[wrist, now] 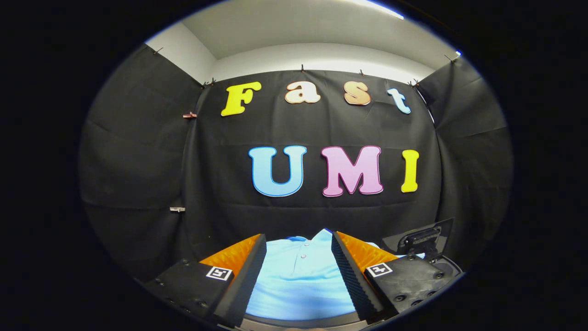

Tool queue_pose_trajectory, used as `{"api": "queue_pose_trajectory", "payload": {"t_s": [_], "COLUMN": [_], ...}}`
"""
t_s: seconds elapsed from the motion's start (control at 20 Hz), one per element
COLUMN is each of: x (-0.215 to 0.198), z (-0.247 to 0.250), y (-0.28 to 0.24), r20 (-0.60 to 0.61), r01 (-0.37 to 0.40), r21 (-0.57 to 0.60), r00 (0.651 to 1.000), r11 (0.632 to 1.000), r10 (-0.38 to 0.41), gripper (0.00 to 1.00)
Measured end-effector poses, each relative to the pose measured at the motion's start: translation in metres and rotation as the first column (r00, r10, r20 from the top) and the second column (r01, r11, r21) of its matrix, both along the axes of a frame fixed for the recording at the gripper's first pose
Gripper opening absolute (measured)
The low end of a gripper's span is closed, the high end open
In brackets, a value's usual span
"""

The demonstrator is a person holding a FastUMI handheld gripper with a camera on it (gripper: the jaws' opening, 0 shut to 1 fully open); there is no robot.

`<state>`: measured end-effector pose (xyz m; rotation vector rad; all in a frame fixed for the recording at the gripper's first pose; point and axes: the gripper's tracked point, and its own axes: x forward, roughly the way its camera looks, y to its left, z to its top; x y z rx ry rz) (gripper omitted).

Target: Put the clothes into the washing machine and then close the washing machine lid.

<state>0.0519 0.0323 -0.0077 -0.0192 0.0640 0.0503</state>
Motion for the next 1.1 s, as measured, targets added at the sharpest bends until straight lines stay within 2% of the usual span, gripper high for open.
{"api": "queue_pose_trajectory", "payload": {"t_s": [0.25, 0.4, 0.5, 0.65, 0.85, 0.95, 1.0, 1.05, 1.1], "x": [0.047, 0.073, 0.082, 0.091, 0.104, 0.102, 0.098, 0.102, 0.098], "z": [-0.017, -0.040, -0.063, -0.096, -0.129, -0.152, -0.155, -0.152, -0.155], "y": [-0.009, -0.011, -0.021, -0.030, -0.018, -0.020, -0.021, -0.020, -0.021], "r20": [-0.096, -0.218, -0.335, -0.481, -0.594, -0.676, -0.704, -0.702, -0.726], "r01": [0.064, 0.108, 0.161, 0.226, 0.178, 0.154, 0.135, 0.121, 0.111], "r21": [0.015, 0.003, -0.012, -0.033, -0.097, -0.127, -0.129, -0.127, -0.121], "r00": [0.993, 0.970, 0.929, 0.850, 0.779, 0.709, 0.685, 0.690, 0.668], "r11": [0.998, 0.994, 0.987, 0.974, 0.979, 0.980, 0.982, 0.984, 0.986], "r10": [-0.062, -0.105, -0.156, -0.214, -0.200, -0.199, -0.187, -0.175, -0.164], "gripper": [0.90, 0.90, 0.91, 0.91, 0.90, 0.88, 0.88, 0.89, 0.88]}}
